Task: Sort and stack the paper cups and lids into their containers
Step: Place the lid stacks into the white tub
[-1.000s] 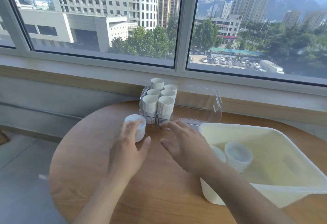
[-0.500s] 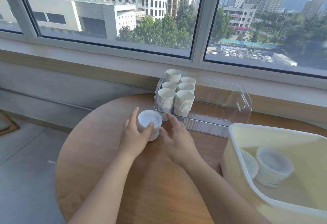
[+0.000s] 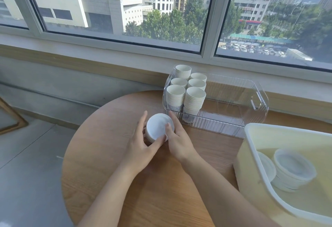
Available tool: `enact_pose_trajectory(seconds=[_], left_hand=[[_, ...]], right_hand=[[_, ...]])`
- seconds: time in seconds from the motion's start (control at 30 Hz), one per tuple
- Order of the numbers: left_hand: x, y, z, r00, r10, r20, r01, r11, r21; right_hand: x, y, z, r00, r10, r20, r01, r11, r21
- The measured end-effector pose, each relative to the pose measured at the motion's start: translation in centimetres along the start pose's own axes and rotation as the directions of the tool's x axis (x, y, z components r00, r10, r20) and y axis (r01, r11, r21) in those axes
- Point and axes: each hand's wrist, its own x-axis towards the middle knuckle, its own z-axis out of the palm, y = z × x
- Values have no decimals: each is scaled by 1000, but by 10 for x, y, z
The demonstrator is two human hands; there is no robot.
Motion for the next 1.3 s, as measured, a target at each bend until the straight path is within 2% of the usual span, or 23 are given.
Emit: enact_pose_trajectory(seconds=[0.13,0.23,0.37,0.6,0.73,0.87,1.13,1.3], left_hand=[[-13,10,-3,998,57,-33,-57,998,-14],[-21,22,-7,990,135,-48,-132,990,57],[-32,42,-14,971,233,-49,-223,963,148],[-41,80,-17,918,395,-15,-378,887,266],[-46,103,-9,875,484,17,-469,837,283],[-49,125,10,829,558,45,-548,792,270],[-71,164,64,803,591,73,-591,775,225],[-85,180,102,811,575,109,-585,793,169]], right_hand=[[-5,-2,0,1000,23,0,-23,990,138],[-14,-12,-4,997,57,49,-68,960,271],[-29,-33,-16,997,48,62,-65,942,331],[-54,-75,-35,989,104,108,-135,933,335],[-70,-92,-58,995,19,103,-52,942,332],[-87,-100,-87,998,-58,26,46,942,333],[-124,-105,-155,989,-127,-80,145,944,295],[-154,-104,-202,989,-144,-38,149,972,181]])
